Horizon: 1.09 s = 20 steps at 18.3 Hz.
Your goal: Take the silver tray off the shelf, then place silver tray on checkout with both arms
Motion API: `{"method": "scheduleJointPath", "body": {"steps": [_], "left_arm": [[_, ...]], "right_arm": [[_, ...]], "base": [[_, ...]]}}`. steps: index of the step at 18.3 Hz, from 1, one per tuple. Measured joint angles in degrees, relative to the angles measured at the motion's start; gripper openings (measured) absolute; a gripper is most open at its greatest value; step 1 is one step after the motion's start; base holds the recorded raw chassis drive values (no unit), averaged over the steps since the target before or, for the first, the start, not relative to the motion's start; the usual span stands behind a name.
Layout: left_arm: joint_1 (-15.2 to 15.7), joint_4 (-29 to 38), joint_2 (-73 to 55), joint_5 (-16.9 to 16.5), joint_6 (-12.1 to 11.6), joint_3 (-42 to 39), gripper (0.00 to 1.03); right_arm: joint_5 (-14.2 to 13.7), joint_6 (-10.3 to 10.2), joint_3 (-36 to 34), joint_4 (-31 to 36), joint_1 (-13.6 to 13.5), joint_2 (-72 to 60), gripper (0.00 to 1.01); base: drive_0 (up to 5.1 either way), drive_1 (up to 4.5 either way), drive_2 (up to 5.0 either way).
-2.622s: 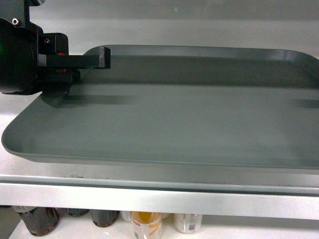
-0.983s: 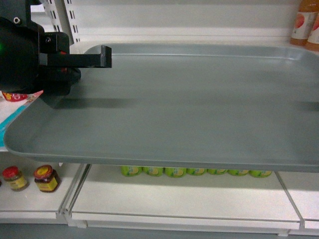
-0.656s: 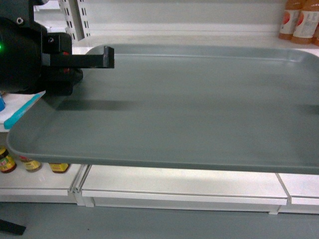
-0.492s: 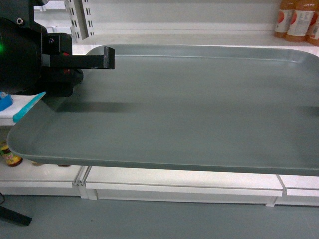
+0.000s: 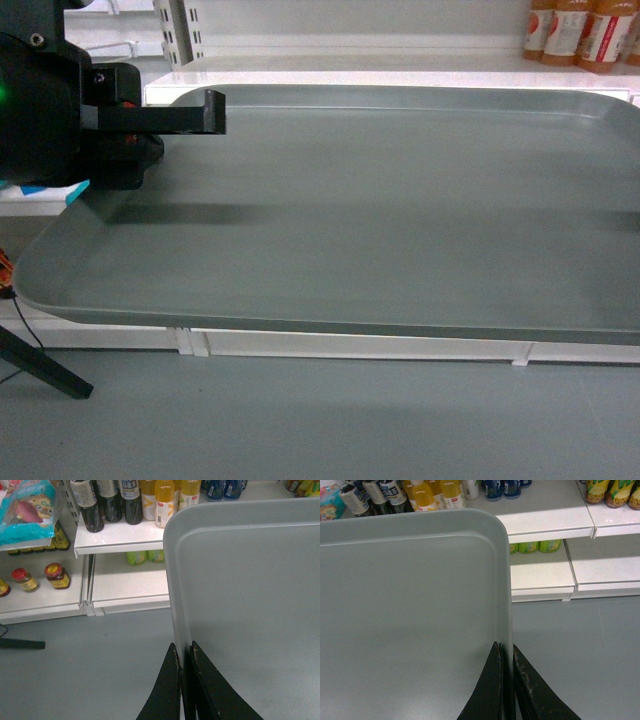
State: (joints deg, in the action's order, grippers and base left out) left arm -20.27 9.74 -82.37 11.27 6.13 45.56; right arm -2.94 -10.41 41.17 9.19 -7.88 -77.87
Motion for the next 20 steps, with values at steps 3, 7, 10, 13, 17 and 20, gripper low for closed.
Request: {"method": "scheduleJointPath", "body": {"steps": [3,7,10,13,17,20], "left_arm": [[-0.1,-0.3,0.0,0.0,0.0,0.0,0.03],[0.0,0.1,0.0,-0.1,0.0,0.1,0.03],[-0.1,0.0,0.0,-0.2,0.0,0.1,0.03],[-0.1,-0.2,0.0,0.0,0.0,0.1,0.03],[0.0,-0.1,0.0,-0.1,0.0,0.1,0.03],[0.0,0.0,0.0,-0.1,0.0,0.1,0.03]], "right_arm": [[0.1,0.0,0.0,-0.5,0.0,0.0,0.03],[0.1,0.0,0.0,0.0,0.0,0.0,0.03],[0.2,0.0,0.0,-0.2,0.1,0.0,0.03],[0.1,0.0,0.0,-0.3,0.0,0.0,0.03],[0.1,0.0,0.0,0.0,0.0,0.0,0.03],[0.1,0.0,0.0,0.1,0.0,0.0,0.03]], "base": [[0.1,-4.03,4.3],[0.2,-4.0,4.3],[0.1,-4.02,4.3],[0.0,-4.12,4.2],[0.0,-4.2,4.1],[-0.1,-4.31,4.0]]}}
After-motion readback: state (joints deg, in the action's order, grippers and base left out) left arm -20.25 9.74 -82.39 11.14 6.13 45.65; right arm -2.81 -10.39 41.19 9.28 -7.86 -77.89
